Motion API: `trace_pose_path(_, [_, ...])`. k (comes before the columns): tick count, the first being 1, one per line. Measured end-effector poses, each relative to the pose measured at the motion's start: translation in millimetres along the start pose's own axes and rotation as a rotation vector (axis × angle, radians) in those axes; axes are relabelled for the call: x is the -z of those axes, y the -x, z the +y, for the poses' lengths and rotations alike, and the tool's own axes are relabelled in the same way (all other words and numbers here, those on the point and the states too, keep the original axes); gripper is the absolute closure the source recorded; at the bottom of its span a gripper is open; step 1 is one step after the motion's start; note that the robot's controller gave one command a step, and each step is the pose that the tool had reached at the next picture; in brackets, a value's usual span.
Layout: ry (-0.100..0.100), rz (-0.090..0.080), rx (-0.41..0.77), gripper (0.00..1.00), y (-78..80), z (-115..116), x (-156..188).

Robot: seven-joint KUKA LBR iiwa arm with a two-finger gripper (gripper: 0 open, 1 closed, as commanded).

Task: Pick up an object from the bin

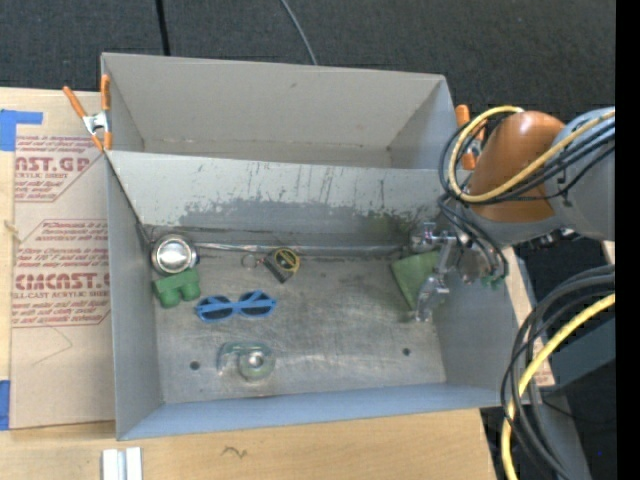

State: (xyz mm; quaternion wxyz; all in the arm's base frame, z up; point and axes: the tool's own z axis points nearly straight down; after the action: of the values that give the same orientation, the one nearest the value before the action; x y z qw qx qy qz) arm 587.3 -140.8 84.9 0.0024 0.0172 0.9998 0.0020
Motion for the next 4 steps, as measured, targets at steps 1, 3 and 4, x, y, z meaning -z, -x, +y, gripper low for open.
trace_pose_path(1, [0.015,0.008,0.330,0.00,3.9,2,-5])
trace_pose_path(3, [0.001,0.005,1.171,1.00,-34.8,62,26])
trace_pose_path(4, [0.002,0.005,1.168,0.00,-34.9,61,26])
